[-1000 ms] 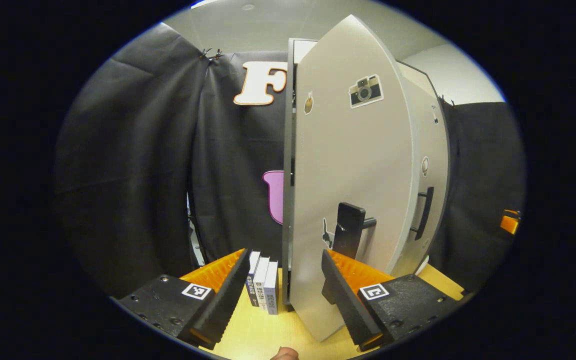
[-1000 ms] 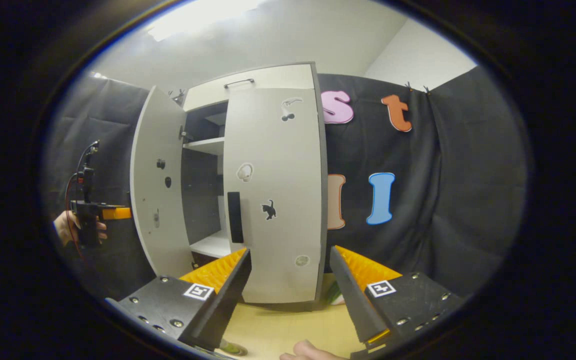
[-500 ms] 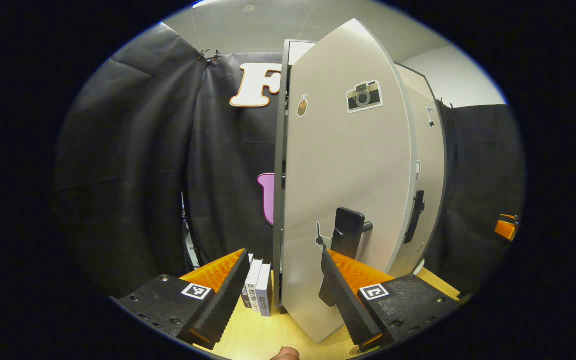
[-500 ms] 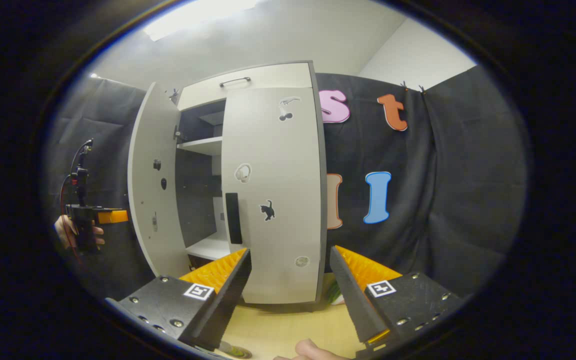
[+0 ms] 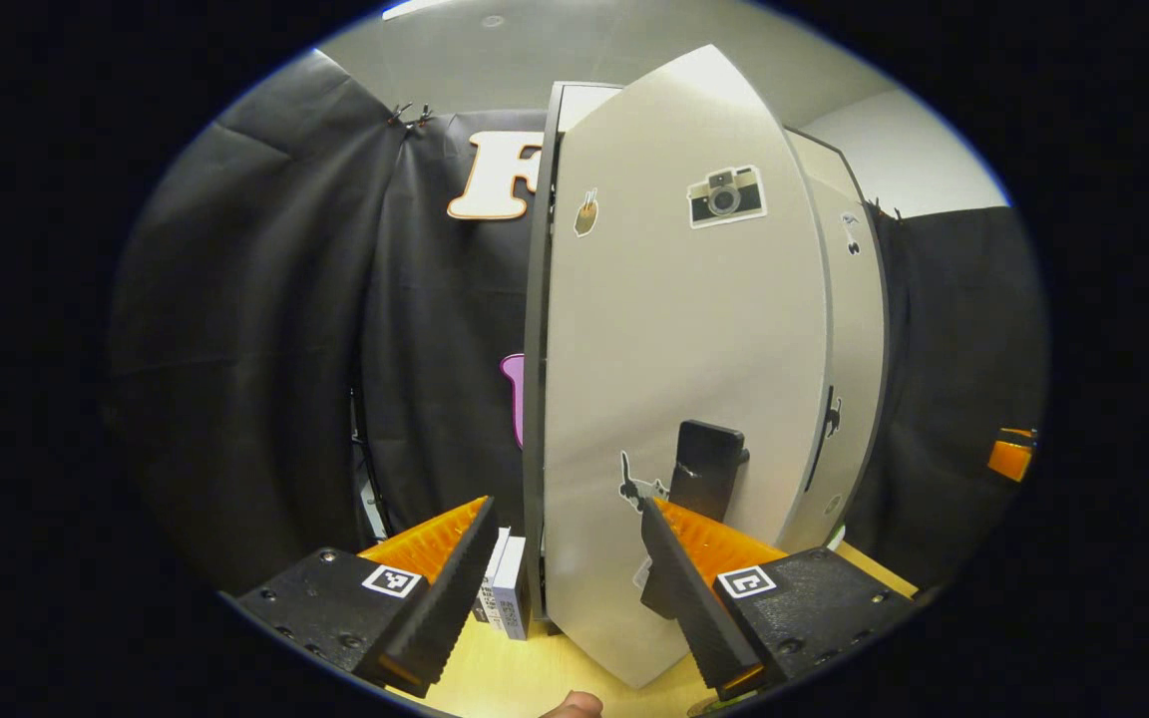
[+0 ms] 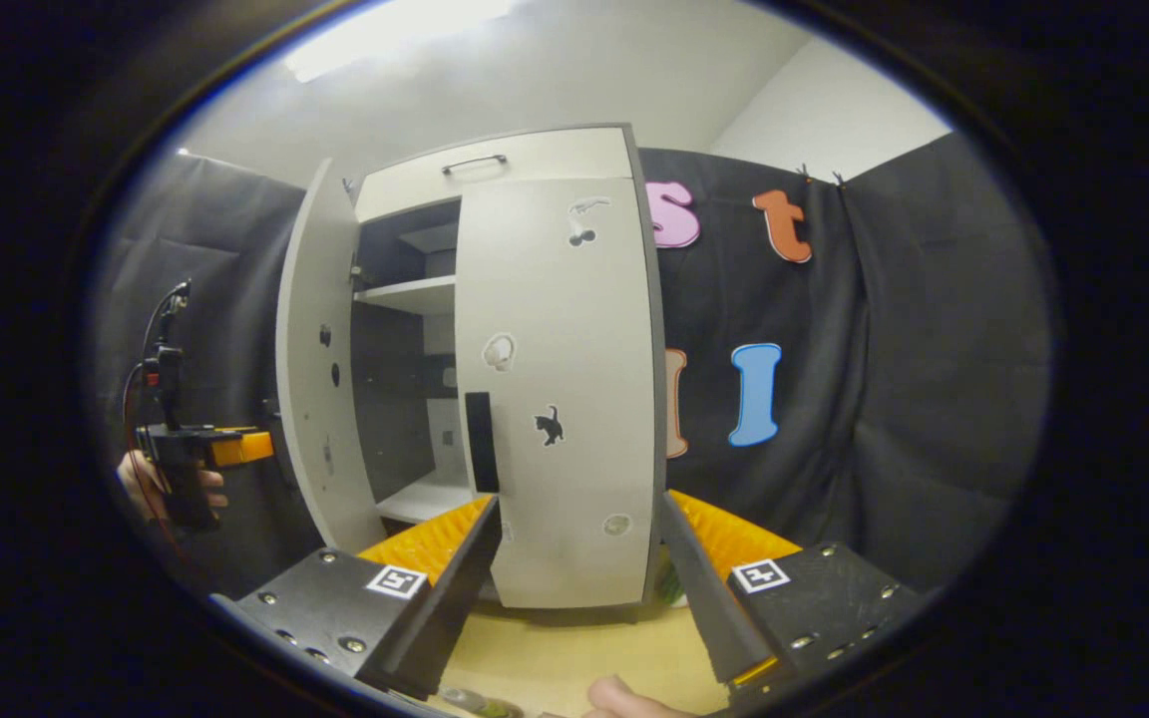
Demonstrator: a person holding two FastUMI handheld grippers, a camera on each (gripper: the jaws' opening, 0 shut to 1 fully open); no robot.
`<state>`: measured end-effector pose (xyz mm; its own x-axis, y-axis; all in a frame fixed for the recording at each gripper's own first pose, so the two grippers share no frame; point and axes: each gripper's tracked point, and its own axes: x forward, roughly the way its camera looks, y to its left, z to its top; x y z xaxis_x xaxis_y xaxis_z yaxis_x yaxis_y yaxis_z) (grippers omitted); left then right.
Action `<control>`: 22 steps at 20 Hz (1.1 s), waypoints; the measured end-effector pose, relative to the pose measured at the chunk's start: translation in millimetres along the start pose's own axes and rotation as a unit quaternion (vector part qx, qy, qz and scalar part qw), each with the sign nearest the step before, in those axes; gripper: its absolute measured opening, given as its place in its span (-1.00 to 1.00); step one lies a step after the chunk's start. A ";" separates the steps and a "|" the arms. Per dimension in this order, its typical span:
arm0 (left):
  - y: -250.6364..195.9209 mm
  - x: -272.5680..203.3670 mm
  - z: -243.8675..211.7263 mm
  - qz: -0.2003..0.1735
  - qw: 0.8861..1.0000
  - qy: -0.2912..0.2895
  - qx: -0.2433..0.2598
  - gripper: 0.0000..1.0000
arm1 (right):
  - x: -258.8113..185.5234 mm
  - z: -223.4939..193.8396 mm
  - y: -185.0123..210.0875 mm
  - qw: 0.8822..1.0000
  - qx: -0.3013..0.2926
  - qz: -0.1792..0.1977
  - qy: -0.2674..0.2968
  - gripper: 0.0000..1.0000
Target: Grasp the bottle in the cabinet with the left hand and place it on the coaster, then close the right door with the right hand and the left door with the left hand.
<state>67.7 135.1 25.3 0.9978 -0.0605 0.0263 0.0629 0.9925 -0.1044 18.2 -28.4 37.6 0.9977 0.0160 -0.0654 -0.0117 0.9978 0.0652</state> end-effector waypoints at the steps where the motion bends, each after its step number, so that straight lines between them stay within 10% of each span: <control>1: -3.8 0.3 -1.6 -0.002 1.000 0.000 -0.006 0.84 | -0.8 0.0 2.5 1.000 -0.003 -0.004 -0.001 0.92; 22: -36.2 -22.4 -14.6 0.014 1.000 0.011 0.011 0.88 | 13.3 -25.4 40.3 0.999 -0.038 -0.010 0.016 0.86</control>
<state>43.4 98.9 13.9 0.9994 -0.0336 0.0025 0.0337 0.9960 -0.0826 29.4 13.7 14.0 0.9952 -0.0034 -0.0977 0.0022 0.9999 -0.0121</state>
